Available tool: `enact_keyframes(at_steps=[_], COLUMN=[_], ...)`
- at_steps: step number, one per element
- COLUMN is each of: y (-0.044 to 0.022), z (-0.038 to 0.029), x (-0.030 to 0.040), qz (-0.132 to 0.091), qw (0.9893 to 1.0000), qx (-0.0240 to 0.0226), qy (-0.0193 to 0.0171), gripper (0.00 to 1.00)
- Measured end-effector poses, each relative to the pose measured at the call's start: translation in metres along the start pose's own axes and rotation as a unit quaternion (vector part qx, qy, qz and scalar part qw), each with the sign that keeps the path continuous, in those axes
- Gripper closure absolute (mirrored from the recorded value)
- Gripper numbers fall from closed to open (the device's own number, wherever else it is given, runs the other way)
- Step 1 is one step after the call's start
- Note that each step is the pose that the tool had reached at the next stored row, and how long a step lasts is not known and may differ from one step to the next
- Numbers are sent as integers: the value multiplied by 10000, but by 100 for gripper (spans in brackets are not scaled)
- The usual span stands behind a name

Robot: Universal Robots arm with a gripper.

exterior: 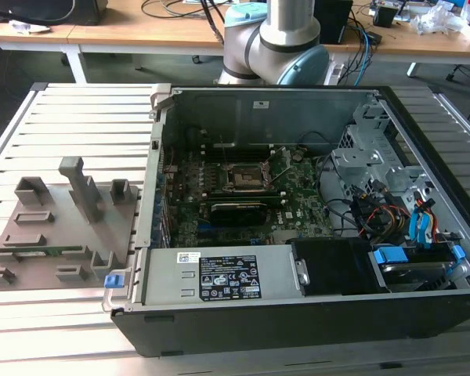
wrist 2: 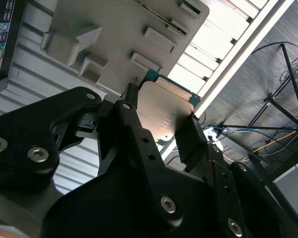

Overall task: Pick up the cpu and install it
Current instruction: 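Pick up the cpu and move it towards the insertion slot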

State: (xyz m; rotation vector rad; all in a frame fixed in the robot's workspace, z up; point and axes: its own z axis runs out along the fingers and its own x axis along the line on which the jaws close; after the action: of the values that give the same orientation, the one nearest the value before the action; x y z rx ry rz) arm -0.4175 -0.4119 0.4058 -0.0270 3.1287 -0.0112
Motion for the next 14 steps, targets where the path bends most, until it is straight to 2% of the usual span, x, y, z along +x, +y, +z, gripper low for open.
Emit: enact_keyframes(at_steps=[4,7,9,10,12,14], y=[0,-3,-6,-7,-8,-10], z=[-2,2,4,4,6,7], x=[-18,-166,-342,-407,-477,-579], qz=[1,1,0,0,1,1], qw=[10000,10000,10000,10000,10000,10000], qx=[1,4,13,14,15,15], qy=[1,0,0,1,1,1], gripper=[45,45,45,45,45,45])
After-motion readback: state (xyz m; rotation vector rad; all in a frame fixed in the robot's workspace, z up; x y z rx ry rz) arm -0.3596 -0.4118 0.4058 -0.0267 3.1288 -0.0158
